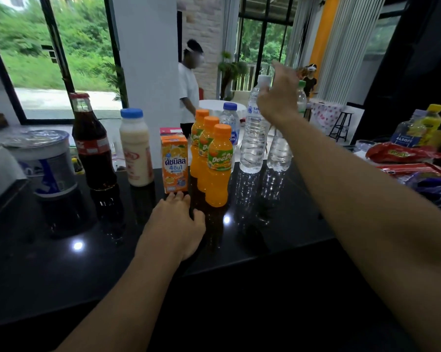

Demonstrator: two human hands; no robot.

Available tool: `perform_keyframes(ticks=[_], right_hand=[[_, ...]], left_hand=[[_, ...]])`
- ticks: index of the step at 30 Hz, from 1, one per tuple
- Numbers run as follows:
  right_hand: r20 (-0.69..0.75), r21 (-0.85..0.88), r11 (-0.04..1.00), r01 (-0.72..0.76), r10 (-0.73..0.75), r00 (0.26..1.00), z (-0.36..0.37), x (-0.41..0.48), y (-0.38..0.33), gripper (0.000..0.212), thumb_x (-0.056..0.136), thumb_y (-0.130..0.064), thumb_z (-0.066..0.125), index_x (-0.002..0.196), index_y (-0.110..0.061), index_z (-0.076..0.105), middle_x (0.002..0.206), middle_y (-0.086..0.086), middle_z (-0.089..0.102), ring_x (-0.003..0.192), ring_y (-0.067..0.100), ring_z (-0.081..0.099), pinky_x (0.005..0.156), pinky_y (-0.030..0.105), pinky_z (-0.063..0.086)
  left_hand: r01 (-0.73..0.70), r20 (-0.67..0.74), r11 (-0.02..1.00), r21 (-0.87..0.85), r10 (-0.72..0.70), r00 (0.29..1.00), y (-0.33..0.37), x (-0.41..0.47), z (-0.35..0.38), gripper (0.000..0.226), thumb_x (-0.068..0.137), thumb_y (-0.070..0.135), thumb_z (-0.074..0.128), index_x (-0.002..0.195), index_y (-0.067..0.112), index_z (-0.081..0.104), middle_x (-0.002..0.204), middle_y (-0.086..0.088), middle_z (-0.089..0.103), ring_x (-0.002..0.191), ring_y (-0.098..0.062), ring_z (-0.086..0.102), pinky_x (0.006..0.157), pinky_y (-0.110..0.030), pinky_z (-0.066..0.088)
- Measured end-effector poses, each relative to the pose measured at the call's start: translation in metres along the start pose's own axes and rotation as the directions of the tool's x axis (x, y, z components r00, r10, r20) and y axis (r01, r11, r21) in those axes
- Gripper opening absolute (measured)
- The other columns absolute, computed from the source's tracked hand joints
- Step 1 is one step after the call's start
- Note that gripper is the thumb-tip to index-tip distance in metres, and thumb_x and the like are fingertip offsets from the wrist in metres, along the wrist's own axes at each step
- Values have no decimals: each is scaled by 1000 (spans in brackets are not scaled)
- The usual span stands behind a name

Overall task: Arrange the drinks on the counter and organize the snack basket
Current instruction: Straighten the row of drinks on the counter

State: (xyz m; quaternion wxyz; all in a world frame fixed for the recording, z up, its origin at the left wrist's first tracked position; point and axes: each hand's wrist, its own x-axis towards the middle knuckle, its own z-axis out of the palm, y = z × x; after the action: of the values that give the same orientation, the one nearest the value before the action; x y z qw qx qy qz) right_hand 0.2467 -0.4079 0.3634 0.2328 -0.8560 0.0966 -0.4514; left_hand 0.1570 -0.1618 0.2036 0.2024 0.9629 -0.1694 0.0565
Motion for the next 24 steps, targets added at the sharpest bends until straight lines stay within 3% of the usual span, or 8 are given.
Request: perform_keyframes(ticks=[2, 4, 8, 13, 16, 18, 21, 24], right_hand=[[161, -33, 998, -62, 66, 985, -5, 15, -7, 26, 97, -2, 49, 122, -5, 56, 118, 14, 57, 111, 24, 55, 86, 23, 38], [166, -36, 994, -102, 107, 980, -9, 20, -10, 8, 96, -7, 57, 98, -3, 63, 99, 12, 63, 91, 21, 61, 81, 28, 49], [82, 16, 991, -136, 135, 988, -12, 23, -11, 37, 83, -27, 81, 110, -2, 72, 118, 10, 70, 109, 19, 65, 84, 26, 53], [180, -41, 986, -159, 164, 970, -19, 30, -16, 46, 84, -38, 79, 111, -2, 66, 112, 9, 68, 103, 18, 65, 78, 23, 50], [240, -44, 985, -167, 173, 955, -26, 33, -12, 20, 95, -21, 68, 83, -8, 57, 84, 6, 57, 75, 13, 59, 69, 22, 53], [232, -37, 986, -160, 164, 959, -28, 31, -6, 6, 94, -5, 63, 98, -2, 67, 98, 8, 64, 86, 15, 62, 75, 20, 57], [182, -35, 993, -114, 119, 976, -30, 27, -2, 23, 93, -8, 67, 115, -3, 72, 118, 11, 69, 105, 17, 65, 89, 23, 56], [215, -86, 993, -84, 101, 971, -35, 28, -5, 5, 89, -6, 69, 89, -2, 71, 90, 7, 68, 87, 15, 61, 59, 10, 48]], left_hand=[[-4, -1, 1000, -6, 4, 1000, 0, 0, 0, 59, 98, 42, 35, 149, 14, 34, 158, -5, 29, 145, -20, 23, 117, -34, 16], [-7, -1, 1000, -6, 7, 1000, 0, 0, 0, 59, 98, 42, 34, 149, 14, 34, 158, -5, 29, 145, -20, 23, 117, -33, 16], [-4, -21, 1000, 1, 4, 1000, -1, -1, 1, 59, 98, 43, 34, 150, 14, 34, 158, -4, 29, 144, -21, 25, 117, -33, 16], [2, 0, 1000, 2, -2, 1000, -1, 1, 0, 59, 98, 43, 34, 150, 15, 33, 158, -4, 28, 145, -21, 23, 117, -35, 16], [0, -3, 1000, -1, 0, 1000, -2, 1, 1, 59, 98, 43, 35, 150, 15, 33, 158, -3, 28, 145, -21, 23, 117, -35, 16], [4, -7, 1000, -4, -4, 1000, -2, 2, 2, 60, 98, 44, 35, 150, 15, 33, 158, -3, 28, 145, -21, 22, 117, -34, 16], [6, -4, 1000, 1, -6, 1000, -3, 2, 3, 60, 97, 44, 35, 150, 16, 33, 158, -3, 28, 145, -21, 22, 117, -35, 16], [9, -2, 1000, 1, -9, 1000, -3, 3, 3, 60, 97, 45, 35, 150, 16, 33, 158, -3, 28, 146, -20, 22, 117, -35, 16]])
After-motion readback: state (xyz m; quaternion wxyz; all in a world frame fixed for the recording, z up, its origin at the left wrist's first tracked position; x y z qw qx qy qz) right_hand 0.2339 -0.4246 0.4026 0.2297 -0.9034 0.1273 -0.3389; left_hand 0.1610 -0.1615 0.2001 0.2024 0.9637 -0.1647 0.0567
